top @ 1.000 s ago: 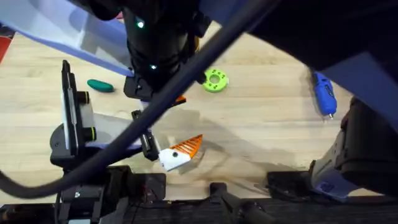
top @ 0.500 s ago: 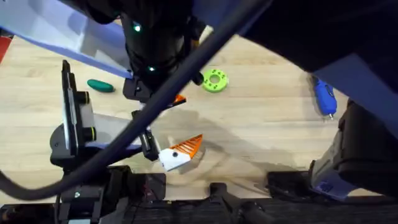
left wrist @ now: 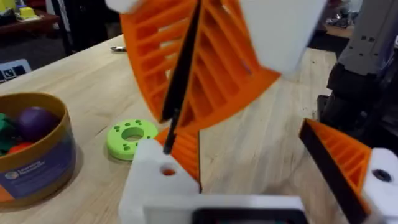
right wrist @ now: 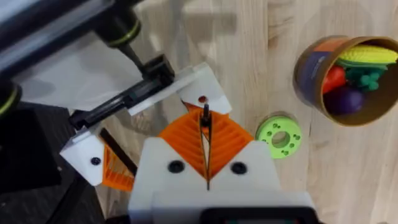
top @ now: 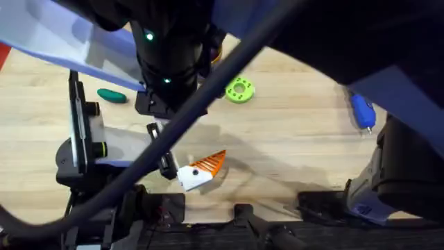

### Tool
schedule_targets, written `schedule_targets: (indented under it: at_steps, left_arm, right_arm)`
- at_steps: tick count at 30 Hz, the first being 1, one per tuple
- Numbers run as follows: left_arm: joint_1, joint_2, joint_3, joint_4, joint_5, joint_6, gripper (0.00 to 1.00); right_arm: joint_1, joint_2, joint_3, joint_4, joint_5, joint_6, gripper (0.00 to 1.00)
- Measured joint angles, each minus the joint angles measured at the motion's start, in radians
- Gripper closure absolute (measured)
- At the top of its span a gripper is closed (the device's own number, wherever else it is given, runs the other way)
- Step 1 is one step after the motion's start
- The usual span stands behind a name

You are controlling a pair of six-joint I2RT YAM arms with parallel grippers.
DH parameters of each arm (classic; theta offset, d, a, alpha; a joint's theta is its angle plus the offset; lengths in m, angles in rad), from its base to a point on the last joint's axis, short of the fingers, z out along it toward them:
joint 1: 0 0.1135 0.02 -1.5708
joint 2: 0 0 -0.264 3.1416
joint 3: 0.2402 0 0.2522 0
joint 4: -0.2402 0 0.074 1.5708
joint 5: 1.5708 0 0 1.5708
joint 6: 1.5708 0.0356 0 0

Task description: Pick up the gripper from the table and insert it into the empty holder that is missing its gripper. Then pick up a screw, insert it into the mounting hole, and use the screwdriver to tighten it. Finally, clean up the table by picking up the vegetable and placing it into the bucket.

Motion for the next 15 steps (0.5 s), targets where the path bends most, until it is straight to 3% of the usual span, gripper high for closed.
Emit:
schedule_targets:
  at_steps: [15]
  left_arm:
    - [0.000,0.000,0.000,0.000,0.000,0.000,0.013]
  right_arm:
    - [0.000,0.004,0.000,-0.006,0.000,-0.004,0.995]
